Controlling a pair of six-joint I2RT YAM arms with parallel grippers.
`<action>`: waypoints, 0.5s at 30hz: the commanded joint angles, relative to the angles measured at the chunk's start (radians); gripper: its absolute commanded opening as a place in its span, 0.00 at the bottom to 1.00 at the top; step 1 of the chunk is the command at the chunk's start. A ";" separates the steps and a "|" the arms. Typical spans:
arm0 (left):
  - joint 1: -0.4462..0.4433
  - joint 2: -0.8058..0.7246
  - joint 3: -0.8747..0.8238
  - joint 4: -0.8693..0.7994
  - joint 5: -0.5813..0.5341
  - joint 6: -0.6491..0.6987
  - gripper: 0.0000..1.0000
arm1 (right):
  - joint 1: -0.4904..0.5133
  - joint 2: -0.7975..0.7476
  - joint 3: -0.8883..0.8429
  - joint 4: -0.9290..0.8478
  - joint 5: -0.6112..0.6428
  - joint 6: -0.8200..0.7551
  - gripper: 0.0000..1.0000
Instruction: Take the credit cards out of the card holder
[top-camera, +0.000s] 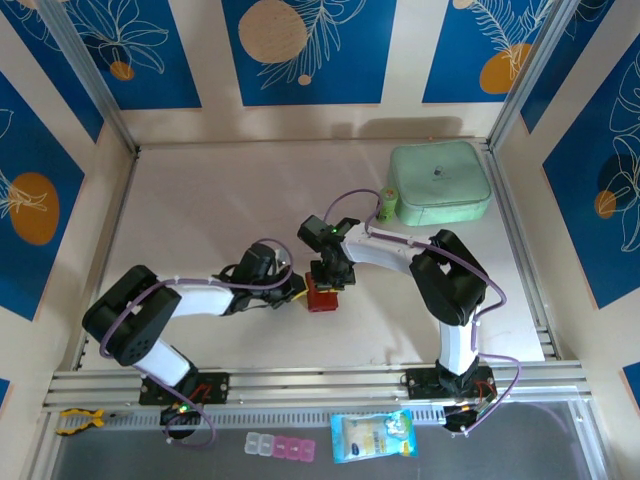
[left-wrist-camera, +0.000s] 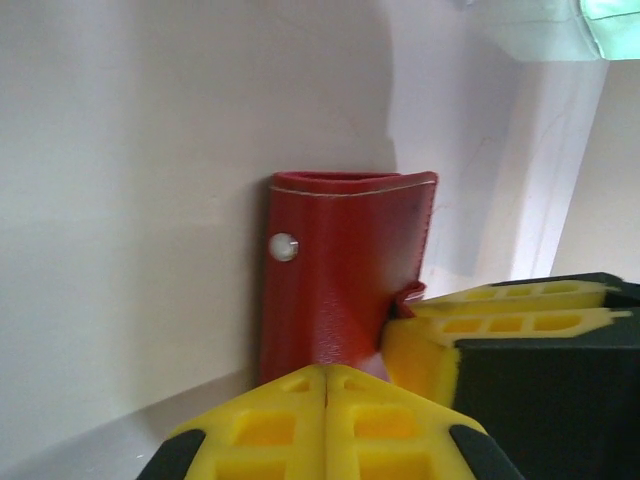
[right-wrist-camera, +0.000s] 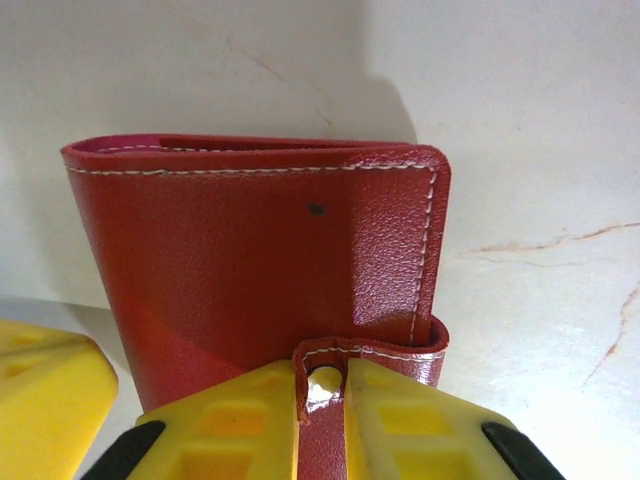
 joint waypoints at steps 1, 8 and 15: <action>-0.021 -0.029 0.046 -0.036 0.028 0.016 0.00 | 0.006 0.007 -0.042 0.017 -0.024 0.015 0.16; -0.039 0.010 0.068 -0.044 0.015 0.003 0.00 | 0.002 -0.005 -0.052 0.032 -0.029 0.019 0.09; -0.041 0.057 0.013 -0.001 -0.014 -0.046 0.00 | 0.000 -0.015 -0.052 0.039 -0.035 0.021 0.06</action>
